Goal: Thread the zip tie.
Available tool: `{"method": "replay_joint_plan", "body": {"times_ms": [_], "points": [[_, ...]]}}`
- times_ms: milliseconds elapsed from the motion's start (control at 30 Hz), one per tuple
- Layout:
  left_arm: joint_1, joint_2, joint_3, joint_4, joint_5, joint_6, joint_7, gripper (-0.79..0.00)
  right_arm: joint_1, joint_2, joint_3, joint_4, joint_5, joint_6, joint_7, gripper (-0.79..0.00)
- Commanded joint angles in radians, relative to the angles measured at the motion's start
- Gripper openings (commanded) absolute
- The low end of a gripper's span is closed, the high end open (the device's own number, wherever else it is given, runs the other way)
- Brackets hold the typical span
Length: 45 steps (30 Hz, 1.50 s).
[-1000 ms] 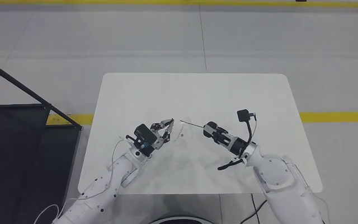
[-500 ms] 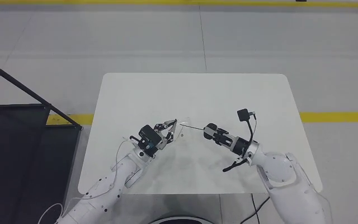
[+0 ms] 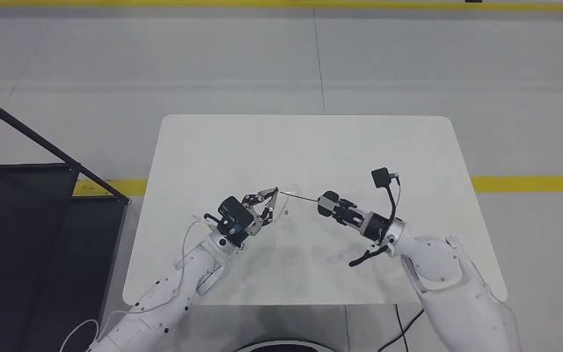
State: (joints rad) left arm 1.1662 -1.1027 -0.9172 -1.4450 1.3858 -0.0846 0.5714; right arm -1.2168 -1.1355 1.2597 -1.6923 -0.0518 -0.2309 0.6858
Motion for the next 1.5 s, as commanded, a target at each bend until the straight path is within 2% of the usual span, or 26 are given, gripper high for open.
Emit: {"method": "replay_joint_plan", "body": {"times_ms": [0,467,1467], "points": [[0.0,0.0,0.0,0.0,0.0,0.0,0.0,-0.785,0.004,0.0,-0.002,0.001,0.0,0.005,0.001,-0.785],[0.0,0.0,0.0,0.0,0.0,0.0,0.0,-0.785,0.014,-0.003,-0.021,-0.002,-0.017,0.039,-0.025,-0.785],[0.0,0.0,0.0,0.0,0.0,0.0,0.0,-0.785,0.007,-0.005,-0.036,-0.009,-0.023,0.038,-0.058,-0.785]]}}
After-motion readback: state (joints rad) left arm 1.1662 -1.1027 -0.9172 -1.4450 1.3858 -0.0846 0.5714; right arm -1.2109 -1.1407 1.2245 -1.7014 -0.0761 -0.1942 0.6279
